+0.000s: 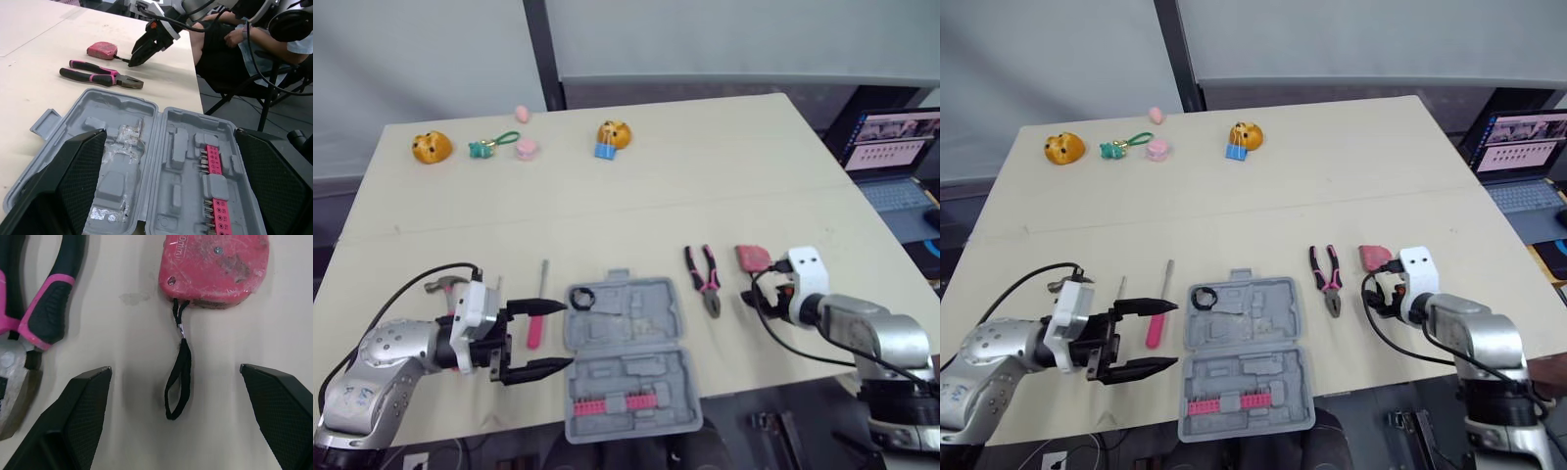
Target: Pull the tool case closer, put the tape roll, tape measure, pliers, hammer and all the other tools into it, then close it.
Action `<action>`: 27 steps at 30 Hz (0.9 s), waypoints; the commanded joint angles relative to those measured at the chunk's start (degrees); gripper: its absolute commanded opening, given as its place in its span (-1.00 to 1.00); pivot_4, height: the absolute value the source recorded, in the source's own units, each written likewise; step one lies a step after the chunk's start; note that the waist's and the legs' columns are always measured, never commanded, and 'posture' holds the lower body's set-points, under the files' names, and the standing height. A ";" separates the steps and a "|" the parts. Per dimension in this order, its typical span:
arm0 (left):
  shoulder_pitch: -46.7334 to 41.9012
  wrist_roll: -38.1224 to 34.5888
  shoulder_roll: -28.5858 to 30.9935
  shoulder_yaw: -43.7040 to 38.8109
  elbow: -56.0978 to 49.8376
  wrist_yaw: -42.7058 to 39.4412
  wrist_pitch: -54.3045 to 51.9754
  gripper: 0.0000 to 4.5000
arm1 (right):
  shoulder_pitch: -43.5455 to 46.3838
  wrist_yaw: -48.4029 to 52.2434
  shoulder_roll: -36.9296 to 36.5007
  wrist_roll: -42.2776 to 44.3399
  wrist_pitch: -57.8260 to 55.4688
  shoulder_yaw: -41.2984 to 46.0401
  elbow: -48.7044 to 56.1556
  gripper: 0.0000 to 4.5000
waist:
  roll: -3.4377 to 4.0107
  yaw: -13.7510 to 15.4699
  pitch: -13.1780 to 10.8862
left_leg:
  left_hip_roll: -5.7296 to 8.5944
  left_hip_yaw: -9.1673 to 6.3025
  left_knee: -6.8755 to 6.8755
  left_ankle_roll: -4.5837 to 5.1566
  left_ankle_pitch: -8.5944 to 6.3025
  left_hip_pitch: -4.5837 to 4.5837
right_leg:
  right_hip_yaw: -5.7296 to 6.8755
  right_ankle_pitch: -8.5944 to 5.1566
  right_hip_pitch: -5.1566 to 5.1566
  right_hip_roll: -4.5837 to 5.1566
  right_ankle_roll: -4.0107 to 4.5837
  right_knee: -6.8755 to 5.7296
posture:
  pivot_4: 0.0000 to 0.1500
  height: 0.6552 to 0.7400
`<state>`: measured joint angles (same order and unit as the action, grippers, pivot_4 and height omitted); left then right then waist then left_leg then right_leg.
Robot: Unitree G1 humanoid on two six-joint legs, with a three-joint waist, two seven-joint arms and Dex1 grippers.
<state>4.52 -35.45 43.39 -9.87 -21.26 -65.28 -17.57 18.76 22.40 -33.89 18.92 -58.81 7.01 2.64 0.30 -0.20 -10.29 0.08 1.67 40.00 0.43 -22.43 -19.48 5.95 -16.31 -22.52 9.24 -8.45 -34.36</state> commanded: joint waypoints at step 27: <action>2.24 -0.67 0.43 -1.29 -4.59 4.02 -0.78 1.00 | 5.34 0.11 2.91 -5.25 3.39 -1.84 -7.46 -0.52 | 0.04 -0.09 -0.02 | -0.03 0.02 0.00 -0.02 0.01 0.02 | -0.01 0.01 0.01 0.00 -0.02 0.03 | 1.00 1.00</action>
<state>7.04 -35.44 43.40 -10.27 -24.02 -61.39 -18.31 24.92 22.41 -31.14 13.51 -54.56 4.98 -5.81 0.34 -0.29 -10.31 0.04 1.69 40.00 0.41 -22.42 -19.45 5.94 -16.29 -22.51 9.24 -8.48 -34.33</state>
